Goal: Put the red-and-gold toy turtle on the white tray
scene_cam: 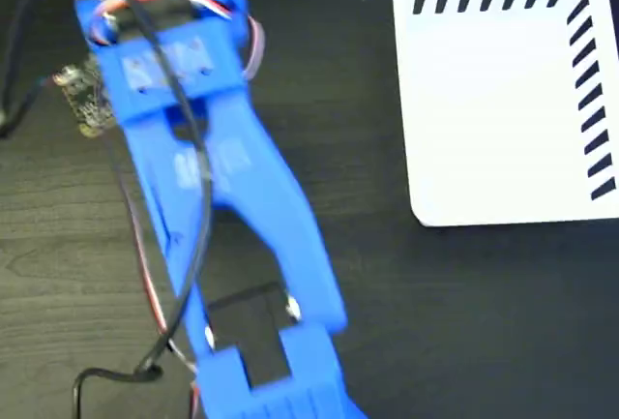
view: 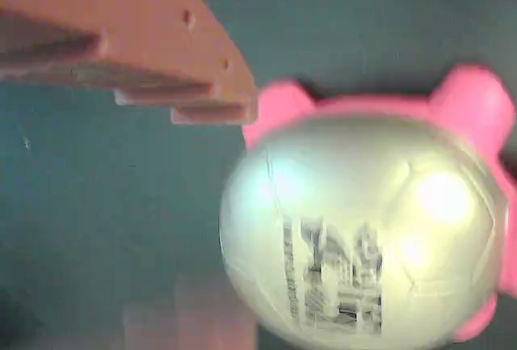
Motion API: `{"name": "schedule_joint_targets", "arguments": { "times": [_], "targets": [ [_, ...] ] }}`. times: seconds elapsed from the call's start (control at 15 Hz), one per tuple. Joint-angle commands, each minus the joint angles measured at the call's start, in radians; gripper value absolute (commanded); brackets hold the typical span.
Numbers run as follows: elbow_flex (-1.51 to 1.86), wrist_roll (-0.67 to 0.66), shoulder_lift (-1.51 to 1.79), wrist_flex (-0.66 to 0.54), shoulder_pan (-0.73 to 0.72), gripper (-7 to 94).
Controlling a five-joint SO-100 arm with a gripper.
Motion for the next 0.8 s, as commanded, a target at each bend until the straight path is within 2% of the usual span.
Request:
{"name": "schedule_joint_targets", "arguments": {
  "times": [0.0,0.2,0.47,0.73],
  "targets": [
    [-0.086,-0.028,0.017,0.008,-0.028,53],
    [-0.146,-0.057,-0.071,0.043,-0.015,62],
    [-0.204,-0.086,-0.152,0.103,-0.002,62],
    [-0.216,-0.095,-0.213,0.094,0.005,62]
  ]
}}
